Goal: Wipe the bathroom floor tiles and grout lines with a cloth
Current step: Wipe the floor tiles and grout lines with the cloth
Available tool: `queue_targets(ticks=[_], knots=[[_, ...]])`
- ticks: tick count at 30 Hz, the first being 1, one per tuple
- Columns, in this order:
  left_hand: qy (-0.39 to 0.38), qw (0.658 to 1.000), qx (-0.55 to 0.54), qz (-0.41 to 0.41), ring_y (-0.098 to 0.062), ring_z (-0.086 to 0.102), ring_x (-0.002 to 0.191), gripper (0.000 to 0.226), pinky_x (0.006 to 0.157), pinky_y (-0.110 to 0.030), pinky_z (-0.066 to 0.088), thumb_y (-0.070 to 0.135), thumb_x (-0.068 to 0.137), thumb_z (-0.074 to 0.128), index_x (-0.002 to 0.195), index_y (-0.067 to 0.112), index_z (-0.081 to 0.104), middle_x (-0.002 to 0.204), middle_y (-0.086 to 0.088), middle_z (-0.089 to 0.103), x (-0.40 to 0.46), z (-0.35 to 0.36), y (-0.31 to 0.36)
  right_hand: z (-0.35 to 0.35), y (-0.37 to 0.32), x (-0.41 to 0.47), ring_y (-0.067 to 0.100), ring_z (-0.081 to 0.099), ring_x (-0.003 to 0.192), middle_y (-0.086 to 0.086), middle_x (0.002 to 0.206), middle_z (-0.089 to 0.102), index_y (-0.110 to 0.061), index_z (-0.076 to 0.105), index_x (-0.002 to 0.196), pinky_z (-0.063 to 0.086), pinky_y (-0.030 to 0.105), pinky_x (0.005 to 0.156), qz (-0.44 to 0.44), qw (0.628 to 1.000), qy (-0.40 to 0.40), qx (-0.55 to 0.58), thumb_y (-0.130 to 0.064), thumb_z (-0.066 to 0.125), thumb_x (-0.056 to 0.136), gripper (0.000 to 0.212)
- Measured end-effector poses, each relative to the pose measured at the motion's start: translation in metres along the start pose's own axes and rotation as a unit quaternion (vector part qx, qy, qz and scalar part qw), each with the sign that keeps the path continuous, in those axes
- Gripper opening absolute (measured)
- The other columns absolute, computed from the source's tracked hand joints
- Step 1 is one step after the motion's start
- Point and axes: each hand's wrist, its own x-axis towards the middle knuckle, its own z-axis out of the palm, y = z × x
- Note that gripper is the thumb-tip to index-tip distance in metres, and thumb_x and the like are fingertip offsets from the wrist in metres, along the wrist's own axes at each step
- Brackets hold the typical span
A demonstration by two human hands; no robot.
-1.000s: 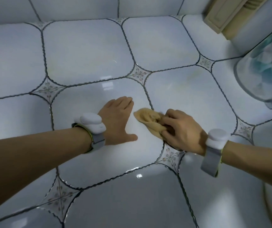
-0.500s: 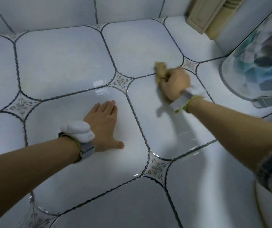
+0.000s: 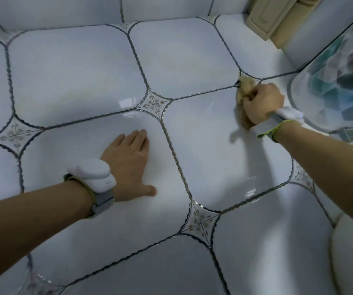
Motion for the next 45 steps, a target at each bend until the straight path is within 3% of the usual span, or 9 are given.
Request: queue_targets(ticks=[8,14,19,28,30,33,37,42,45], knots=[[-0.021,1.0,0.021,-0.005,-0.026,0.006,0.147,0.129,0.121,-0.039,0.01,0.085,0.062,0.049,0.15,0.004,0.003,0.16,-0.01,0.0,0.001,-0.005,0.003,0.001,-0.042,-0.147,0.026,0.051,0.066,-0.006,0.081,0.041,-0.026,0.047,0.082,0.034,0.029,0.058,-0.381,0.908,-0.104,0.137,-0.035,0.055,0.078,0.012],[-0.025,1.0,0.018,-0.003,-0.024,0.003,0.148,0.128,0.121,-0.04,0.009,0.086,0.063,0.047,0.15,0.005,0.001,0.16,-0.008,-0.002,-0.001,-0.004,0.003,0.005,0.033,-0.033,0.035,0.058,0.077,0.009,0.085,0.06,-0.02,0.059,0.077,0.039,0.032,0.066,-0.129,0.991,-0.002,0.033,-0.039,0.059,0.074,0.019],[-0.024,0.999,0.023,-0.007,-0.026,0.005,0.147,0.127,0.12,-0.042,0.01,0.085,0.062,0.048,0.149,0.004,0.004,0.16,-0.01,0.0,-0.002,-0.004,0.002,0.01,0.043,-0.043,0.039,0.058,0.077,0.013,0.087,0.06,-0.017,0.06,0.08,0.037,0.034,0.067,-0.023,0.999,0.033,0.011,-0.036,0.059,0.075,0.02],[-0.03,0.998,0.052,0.0,-0.027,0.005,0.147,0.128,0.12,-0.042,0.01,0.087,0.063,0.045,0.149,0.002,0.004,0.16,-0.012,0.0,-0.001,-0.004,0.002,-0.014,0.019,-0.194,0.014,0.041,0.064,-0.008,0.082,0.041,-0.025,0.051,0.086,0.034,0.026,0.059,-0.323,0.937,-0.117,0.062,-0.036,0.062,0.081,0.016],[-0.029,0.998,0.061,-0.003,-0.028,0.007,0.146,0.13,0.12,-0.043,0.01,0.089,0.062,0.044,0.149,0.001,0.005,0.159,-0.013,0.002,0.001,-0.002,0.001,-0.015,0.035,-0.169,0.019,0.046,0.068,-0.004,0.085,0.046,-0.022,0.054,0.088,0.04,0.029,0.064,-0.264,0.959,-0.101,0.038,-0.033,0.065,0.082,0.017],[-0.024,0.997,0.069,0.008,-0.03,0.017,0.141,0.127,0.117,-0.044,0.016,0.09,0.059,0.042,0.146,0.0,0.02,0.155,-0.015,0.014,0.002,0.0,0.001,-0.02,0.069,-0.113,0.034,0.057,0.083,0.01,0.096,0.058,-0.018,0.057,0.09,0.044,0.037,0.075,-0.041,0.997,-0.057,-0.037,-0.031,0.062,0.083,0.016],[-0.026,0.998,0.055,0.018,-0.032,0.023,0.137,0.124,0.115,-0.044,0.018,0.09,0.056,0.039,0.141,0.0,0.032,0.151,-0.016,0.022,0.0,-0.002,-0.004,-0.018,0.062,-0.105,0.042,0.059,0.095,0.02,0.111,0.058,-0.006,0.059,0.103,0.046,0.041,0.081,0.116,0.99,-0.058,-0.056,-0.026,0.054,0.089,0.025],[-0.018,0.998,-0.063,0.002,-0.027,0.001,0.147,0.128,0.118,-0.034,0.005,0.085,0.065,0.045,0.149,0.0,-0.003,0.159,-0.013,-0.006,-0.019,0.002,-0.012,-0.012,-0.001,-0.202,0.028,0.049,0.071,0.008,0.088,0.049,-0.012,0.053,0.087,0.037,0.033,0.064,-0.145,0.987,-0.053,0.042,-0.024,0.062,0.084,0.016],[0.037,0.99,-0.134,-0.03,-0.023,0.017,0.144,0.117,0.117,-0.035,0.018,0.081,0.066,0.045,0.149,0.005,0.013,0.159,-0.008,0.011,-0.052,0.002,-0.034,-0.016,-0.021,-0.265,0.015,0.036,0.065,-0.008,0.082,0.035,-0.022,0.044,0.083,0.029,0.026,0.06,-0.346,0.924,-0.138,0.084,-0.029,0.059,0.082,0.017]])
